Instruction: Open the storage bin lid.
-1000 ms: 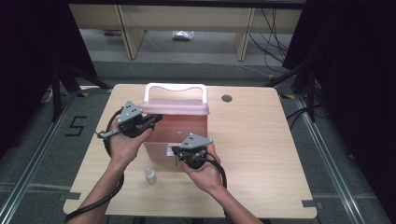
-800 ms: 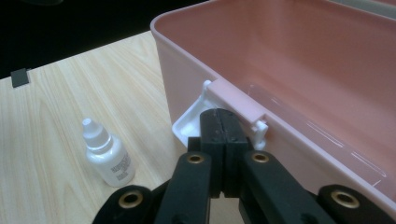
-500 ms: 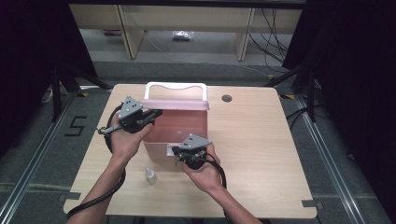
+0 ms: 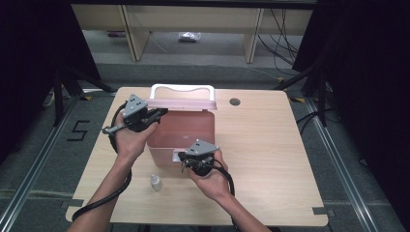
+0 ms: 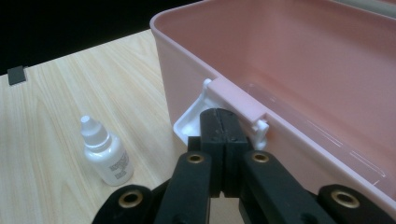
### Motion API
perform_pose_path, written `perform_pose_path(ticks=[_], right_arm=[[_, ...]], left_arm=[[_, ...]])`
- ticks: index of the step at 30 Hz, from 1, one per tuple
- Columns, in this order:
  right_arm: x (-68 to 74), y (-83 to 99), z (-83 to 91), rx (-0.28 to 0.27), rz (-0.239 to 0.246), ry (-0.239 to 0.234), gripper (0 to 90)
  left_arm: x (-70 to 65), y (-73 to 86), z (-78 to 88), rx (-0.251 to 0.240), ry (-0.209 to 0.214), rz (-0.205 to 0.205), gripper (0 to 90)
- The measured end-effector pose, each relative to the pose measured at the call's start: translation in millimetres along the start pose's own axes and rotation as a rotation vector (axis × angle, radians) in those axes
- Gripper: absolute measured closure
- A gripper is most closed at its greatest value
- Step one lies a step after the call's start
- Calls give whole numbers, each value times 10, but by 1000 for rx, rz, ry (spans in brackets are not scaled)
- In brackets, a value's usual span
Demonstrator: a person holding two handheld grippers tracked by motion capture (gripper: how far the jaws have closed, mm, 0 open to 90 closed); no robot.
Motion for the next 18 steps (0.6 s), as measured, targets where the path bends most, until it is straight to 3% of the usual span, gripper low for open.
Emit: perform_pose_path(ticks=[18], right_arm=[[0, 5, 0, -3, 1, 0, 900]], left_arm=[[78, -107, -116, -36, -32, 15, 900]])
Point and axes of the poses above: each handheld gripper's, and its own axes: z roughly backward along the jaws, y roughly out of its underside, x roughly to its left, the point moved 6 cm from there along -z, roughly forward along the jaws, and after that the axes turned 1 degree about -y, right-handed, at the moved point
